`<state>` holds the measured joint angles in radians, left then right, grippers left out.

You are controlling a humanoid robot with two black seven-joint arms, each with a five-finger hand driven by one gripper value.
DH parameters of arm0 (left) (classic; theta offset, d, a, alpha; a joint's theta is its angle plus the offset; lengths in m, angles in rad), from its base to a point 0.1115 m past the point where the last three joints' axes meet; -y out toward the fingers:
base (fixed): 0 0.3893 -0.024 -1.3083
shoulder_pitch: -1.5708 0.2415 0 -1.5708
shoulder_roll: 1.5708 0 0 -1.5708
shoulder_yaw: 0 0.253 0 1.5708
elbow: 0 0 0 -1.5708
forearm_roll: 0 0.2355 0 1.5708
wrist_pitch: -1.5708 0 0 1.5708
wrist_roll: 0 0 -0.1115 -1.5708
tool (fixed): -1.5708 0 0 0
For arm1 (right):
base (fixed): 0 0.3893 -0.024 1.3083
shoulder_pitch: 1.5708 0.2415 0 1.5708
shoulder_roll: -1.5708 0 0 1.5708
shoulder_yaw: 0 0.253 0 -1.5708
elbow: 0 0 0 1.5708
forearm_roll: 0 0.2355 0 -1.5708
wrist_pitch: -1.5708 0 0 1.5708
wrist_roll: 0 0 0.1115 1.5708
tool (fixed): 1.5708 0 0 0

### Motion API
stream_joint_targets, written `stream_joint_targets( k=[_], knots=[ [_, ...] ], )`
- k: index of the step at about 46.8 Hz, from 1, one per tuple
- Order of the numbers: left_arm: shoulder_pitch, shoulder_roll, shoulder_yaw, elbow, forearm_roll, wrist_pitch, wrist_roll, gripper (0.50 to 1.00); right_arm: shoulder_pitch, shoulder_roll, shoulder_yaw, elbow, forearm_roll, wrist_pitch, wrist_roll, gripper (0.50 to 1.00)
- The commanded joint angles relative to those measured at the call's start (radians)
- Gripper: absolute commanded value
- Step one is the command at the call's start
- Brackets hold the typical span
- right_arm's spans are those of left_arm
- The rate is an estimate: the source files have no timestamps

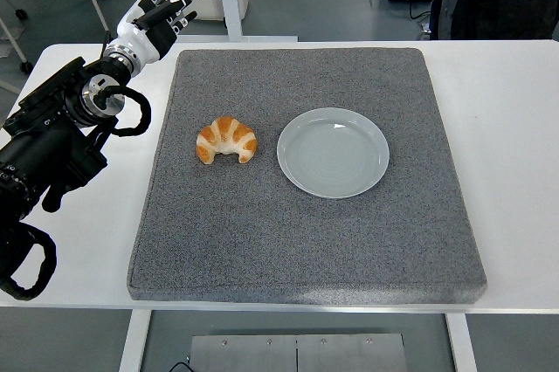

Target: Place the bread on the plate

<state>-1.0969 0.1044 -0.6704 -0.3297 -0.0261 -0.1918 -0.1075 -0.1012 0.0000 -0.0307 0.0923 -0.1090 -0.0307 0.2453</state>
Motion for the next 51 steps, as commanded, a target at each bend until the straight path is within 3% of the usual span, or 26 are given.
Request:
stream_joint_targets(
  k=[1,39,46,51],
  knots=[
    [0.002,0.0,0.0,0.0,0.0,0.0,0.0,1.0,0.0,0.0,0.0,0.0,0.0,0.0,0.0,1.0],
    [0.014,0.041,-0.015,-0.005,0.003,-0.026,-0.008,1.0,0.0,0.0,0.0,0.0,0.0,0.0,0.0,1.0],
    [0.034,0.064,-0.005,-0.081,0.015,-0.024,-0.006,1.0,0.0,0.0,0.0,0.0,-0.001,0.0,0.0,1.0],
    [0.046,0.152,0.017,-0.192,0.023,-0.026,0.003,1.0,0.0,0.0,0.0,0.0,0.0,0.0,0.0,1.0]
  ],
)
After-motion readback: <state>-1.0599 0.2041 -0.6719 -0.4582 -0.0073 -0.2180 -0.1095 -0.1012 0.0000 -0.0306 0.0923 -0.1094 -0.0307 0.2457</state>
